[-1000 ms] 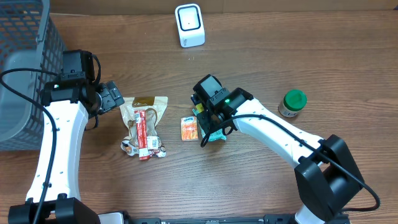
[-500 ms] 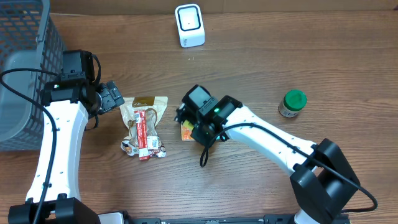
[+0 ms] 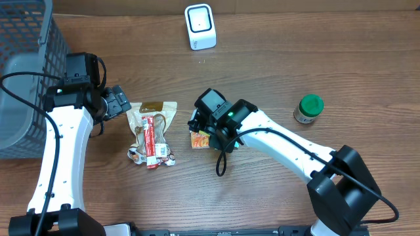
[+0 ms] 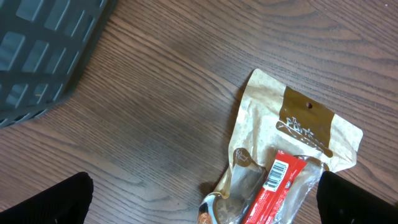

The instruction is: Scan the item barcode

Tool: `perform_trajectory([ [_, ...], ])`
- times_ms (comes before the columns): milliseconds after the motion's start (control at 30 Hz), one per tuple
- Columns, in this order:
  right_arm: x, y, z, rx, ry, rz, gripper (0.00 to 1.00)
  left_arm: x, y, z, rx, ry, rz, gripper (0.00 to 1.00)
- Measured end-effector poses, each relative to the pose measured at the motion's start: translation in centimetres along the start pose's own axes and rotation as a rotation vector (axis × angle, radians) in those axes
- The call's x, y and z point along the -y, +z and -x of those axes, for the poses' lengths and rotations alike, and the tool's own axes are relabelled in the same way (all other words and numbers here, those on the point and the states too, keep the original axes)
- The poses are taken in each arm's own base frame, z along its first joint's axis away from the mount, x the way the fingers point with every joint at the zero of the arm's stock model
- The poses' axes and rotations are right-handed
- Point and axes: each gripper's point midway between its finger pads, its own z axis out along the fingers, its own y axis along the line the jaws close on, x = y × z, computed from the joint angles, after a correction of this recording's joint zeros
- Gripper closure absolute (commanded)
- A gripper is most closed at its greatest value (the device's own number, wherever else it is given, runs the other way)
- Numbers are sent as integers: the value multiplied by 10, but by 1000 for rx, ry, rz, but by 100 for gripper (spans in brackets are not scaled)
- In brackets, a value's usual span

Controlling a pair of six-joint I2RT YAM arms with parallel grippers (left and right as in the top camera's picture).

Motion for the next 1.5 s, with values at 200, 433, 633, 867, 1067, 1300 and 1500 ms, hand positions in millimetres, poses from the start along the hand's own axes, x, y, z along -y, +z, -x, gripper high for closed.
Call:
perform_trajectory([
  [200,6,0,-9,-25,12,-3,81,0,0,0,0,0,0,0],
  [433,-1,0,-12,-32,4,34,80,0,0,0,0,0,0,0],
  [633,-12,0,-6,5,-24,100,80,0,0,0,0,0,0,0],
  [867,-15,-1,-4,21,-117,115,73,0,0,0,0,0,0,0],
  [1067,-15,-1,-3,31,-223,115,60,0,0,0,0,0,0,0],
  [1300,7,0,16,87,-251,3,57,0,0,0,0,0,0,0],
  [1500,18,-2,29,136,-40,-39,58,0,0,0,0,0,0,0],
])
